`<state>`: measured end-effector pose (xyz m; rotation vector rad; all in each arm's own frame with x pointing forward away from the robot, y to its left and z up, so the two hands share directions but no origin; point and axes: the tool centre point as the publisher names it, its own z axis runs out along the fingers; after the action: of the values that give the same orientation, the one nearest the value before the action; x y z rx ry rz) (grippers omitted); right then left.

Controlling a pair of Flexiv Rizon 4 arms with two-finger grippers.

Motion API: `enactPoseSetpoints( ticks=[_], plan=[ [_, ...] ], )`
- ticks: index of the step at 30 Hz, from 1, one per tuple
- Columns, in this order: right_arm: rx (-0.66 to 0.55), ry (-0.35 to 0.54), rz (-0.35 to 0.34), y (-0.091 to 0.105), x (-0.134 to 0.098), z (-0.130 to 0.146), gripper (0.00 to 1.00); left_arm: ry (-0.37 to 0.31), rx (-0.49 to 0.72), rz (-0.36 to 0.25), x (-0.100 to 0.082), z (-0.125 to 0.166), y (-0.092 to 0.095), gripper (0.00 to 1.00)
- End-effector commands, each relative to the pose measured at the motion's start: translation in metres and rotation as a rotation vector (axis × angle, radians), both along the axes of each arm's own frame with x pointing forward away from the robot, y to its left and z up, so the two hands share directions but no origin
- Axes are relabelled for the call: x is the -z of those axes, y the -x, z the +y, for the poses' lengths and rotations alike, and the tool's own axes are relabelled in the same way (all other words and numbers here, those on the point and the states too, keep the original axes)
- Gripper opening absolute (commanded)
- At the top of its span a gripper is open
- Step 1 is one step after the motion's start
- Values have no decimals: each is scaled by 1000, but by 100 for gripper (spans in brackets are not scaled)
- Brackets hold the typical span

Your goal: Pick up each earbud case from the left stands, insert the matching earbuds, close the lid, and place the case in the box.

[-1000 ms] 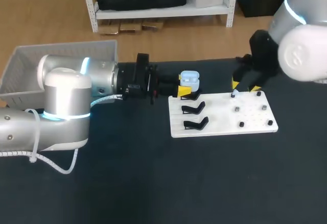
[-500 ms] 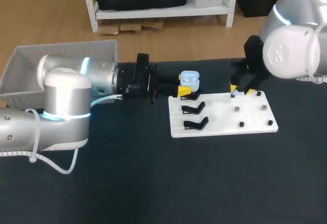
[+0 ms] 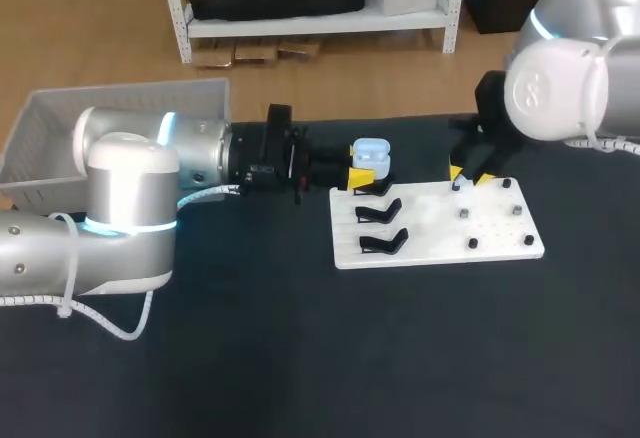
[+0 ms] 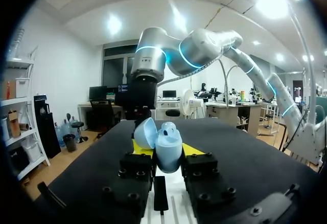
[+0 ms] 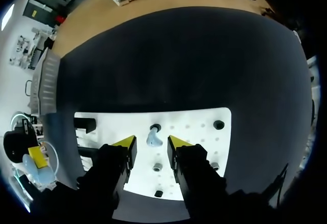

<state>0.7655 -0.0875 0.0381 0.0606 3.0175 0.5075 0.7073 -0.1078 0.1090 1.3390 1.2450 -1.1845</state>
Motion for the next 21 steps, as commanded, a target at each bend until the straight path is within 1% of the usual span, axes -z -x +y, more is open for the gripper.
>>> enactPoseSetpoints(
  ticks=[1,10,13,19,21],
  plan=[
    [3,1,2,0,2,0,36,4,-5,-4,1,0,1,0],
    [20,5,5,0,6,-1,33,4,-5,-4,1,0,1,0],
    [28,4,3,0,7,-1,29,4,-5,-4,1,0,1,0],
    [33,3,5,0,9,0,25,4,-5,-4,1,0,1,0],
    [33,5,6,1,9,1,22,4,-5,-4,1,0,1,0]
  ],
)
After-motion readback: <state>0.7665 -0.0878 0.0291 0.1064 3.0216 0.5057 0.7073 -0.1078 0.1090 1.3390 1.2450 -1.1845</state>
